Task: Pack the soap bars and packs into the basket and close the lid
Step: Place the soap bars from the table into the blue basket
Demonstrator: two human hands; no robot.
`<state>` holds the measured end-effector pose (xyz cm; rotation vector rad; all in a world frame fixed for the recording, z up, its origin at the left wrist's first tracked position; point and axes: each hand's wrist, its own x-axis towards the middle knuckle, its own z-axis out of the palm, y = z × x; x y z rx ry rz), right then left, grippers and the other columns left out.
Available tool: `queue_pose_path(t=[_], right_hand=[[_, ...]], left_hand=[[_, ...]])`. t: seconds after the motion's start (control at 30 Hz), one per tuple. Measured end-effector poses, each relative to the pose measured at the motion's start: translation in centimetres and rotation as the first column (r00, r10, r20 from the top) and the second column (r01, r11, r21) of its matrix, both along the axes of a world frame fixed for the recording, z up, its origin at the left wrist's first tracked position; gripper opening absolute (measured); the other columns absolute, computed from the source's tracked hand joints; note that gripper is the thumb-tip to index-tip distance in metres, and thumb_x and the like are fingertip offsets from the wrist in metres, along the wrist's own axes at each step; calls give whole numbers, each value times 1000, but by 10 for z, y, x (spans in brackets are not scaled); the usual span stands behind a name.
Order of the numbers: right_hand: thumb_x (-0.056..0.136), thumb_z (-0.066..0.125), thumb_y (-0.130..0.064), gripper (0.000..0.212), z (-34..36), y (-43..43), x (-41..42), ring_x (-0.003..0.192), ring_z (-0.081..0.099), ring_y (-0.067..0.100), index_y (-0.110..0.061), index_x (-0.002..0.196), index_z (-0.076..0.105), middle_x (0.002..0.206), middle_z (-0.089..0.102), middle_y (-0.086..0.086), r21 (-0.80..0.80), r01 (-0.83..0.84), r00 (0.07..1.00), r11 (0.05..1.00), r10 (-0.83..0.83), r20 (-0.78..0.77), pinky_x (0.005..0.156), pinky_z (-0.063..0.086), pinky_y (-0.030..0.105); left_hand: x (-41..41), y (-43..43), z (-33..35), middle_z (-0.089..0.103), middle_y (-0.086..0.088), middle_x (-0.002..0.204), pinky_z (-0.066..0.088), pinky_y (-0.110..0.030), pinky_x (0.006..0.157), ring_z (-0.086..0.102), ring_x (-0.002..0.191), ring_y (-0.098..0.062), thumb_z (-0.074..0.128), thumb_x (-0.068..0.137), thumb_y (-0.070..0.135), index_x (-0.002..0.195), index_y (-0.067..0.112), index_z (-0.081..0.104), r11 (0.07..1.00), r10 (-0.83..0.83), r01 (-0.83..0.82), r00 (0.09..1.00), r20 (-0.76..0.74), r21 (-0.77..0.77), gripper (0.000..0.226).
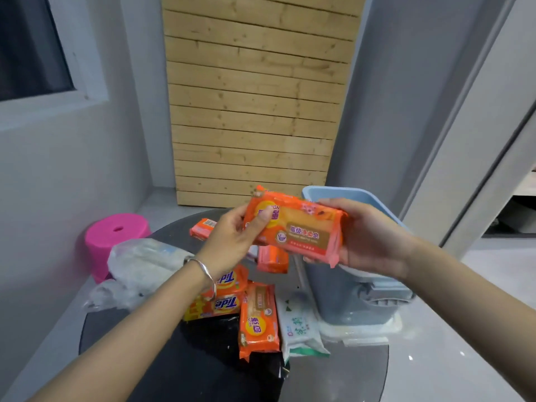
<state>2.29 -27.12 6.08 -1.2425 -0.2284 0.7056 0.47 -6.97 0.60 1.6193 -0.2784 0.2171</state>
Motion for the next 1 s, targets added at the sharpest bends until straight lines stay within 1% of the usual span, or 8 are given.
queue_pose_path(t=[0.2,0.3,0.4,0.5,0.6,0.77,0.9,1.0], right_hand=[[75,59,-45,32,32,-55,30,84,72,14,-23,89,77,99,76,4,-312,-87,967,946,156,204,77,60,28],[76,60,-48,40,40,-89,51,98,69,13,-28,109,69,113,72,3,-467,-89,933,880,238,271,83,57,25],[80,61,-42,39,40,-119,71,102,68,14,-24,115,67,115,71,3,-548,-107,918,830,294,265,84,56,24],[80,60,-38,45,29,-139,83,100,69,17,-15,118,63,112,72,4,-616,-156,903,772,364,228,83,56,24],[81,62,-32,36,6,-146,89,98,68,17,-14,112,66,108,73,3,-685,-250,886,684,447,123,90,55,33],[86,65,-22,22,-37,-130,90,91,62,17,-14,106,65,102,68,2,-734,-310,869,604,494,39,95,45,50],[86,66,-12,23,-55,-121,92,86,63,8,-12,109,66,102,69,-3,-734,-345,879,585,475,-34,85,51,24],[87,65,-10,23,-68,-117,91,89,59,11,-10,110,69,107,69,6,-795,-322,877,513,478,-47,93,51,28]], left_hand=[[17,-53,23,71,17,65,52,-16,45,66,60,1,61,69,40,86,26,63,993,33,-28,998,46,-115,23],[36,-84,22,72,17,67,53,-15,49,67,62,2,64,63,42,86,25,63,992,18,-10,998,54,-129,28],[54,-110,12,73,17,73,52,-11,58,68,70,3,65,64,40,87,25,64,995,-28,35,997,76,-96,28],[71,-118,-4,73,14,96,53,-16,78,66,93,2,52,74,63,95,29,66,996,-73,74,997,25,-45,42],[89,-116,-23,57,23,127,31,-14,102,45,119,16,25,78,75,121,40,53,1000,-17,17,999,-51,-8,62],[95,-116,-47,44,27,138,24,-17,107,34,128,16,20,65,82,135,44,37,999,-4,10,993,-114,49,82],[95,-116,-51,42,29,138,24,-10,103,33,126,19,20,67,80,135,45,37,998,-18,26,993,-119,62,78],[95,-118,-52,40,28,140,23,-13,106,33,127,18,20,68,80,135,44,38,998,-21,28,993,-115,63,79]])
